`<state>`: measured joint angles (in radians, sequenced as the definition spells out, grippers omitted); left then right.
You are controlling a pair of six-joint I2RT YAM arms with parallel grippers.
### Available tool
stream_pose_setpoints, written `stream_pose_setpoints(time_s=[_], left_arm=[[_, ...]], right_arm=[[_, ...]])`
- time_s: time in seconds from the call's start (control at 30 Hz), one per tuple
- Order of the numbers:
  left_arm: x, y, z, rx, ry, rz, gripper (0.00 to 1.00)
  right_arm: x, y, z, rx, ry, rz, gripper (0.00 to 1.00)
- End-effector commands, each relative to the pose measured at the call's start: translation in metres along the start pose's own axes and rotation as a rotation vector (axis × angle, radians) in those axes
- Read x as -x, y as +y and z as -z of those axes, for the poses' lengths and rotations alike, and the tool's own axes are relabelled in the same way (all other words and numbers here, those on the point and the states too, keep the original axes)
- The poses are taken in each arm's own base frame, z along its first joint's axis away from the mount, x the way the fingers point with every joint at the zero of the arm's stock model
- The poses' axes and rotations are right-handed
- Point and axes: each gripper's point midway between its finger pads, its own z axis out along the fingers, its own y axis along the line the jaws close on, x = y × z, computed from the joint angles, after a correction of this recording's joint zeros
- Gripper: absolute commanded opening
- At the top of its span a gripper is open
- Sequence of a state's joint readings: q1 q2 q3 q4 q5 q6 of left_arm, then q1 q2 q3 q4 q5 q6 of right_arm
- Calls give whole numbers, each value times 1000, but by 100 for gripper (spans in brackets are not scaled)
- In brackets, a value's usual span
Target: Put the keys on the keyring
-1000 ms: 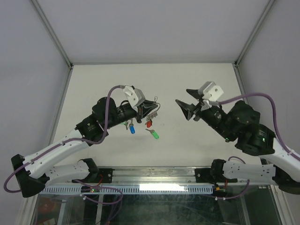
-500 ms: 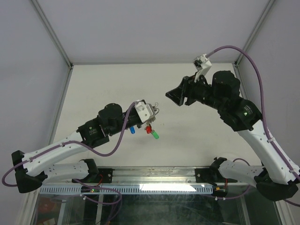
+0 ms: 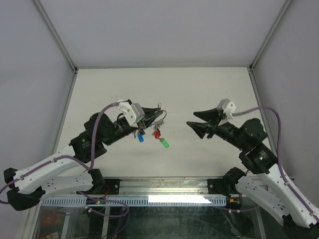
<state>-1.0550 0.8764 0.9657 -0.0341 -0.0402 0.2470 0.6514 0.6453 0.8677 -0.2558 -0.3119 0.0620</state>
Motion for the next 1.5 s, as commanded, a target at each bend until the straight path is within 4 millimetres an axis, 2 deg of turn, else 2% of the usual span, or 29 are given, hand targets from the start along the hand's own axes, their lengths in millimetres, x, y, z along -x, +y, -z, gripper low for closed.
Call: stream_pose_setpoints(time_s=[0.0,0.07,0.17,0.3,0.63,0.77,1.03,1.47], left_arm=[[44,-13,2,-61,-166,119,0],[46,-14,2,-66,-173,129,0],[50,-15,2,-72,-185,141,0],[55,-15,1,-75,-199,150,0],[60,-14,1,-74,-213,154,0],[61,-15,1,-78,-215,150,0],[61,-15,0,-83,-214,143,0],[62,-16,0,-86,-215,141,0]], right_arm=[[47,13,13,76,-368,460,51],[38,20,11,132,-361,543,50],[39,28,10,180,-387,582,47],[41,28,7,159,-404,607,44],[19,55,-21,148,-344,680,39],[18,54,-28,115,-340,690,37],[2,57,-39,132,-298,694,35],[4,57,-49,110,-300,689,29]])
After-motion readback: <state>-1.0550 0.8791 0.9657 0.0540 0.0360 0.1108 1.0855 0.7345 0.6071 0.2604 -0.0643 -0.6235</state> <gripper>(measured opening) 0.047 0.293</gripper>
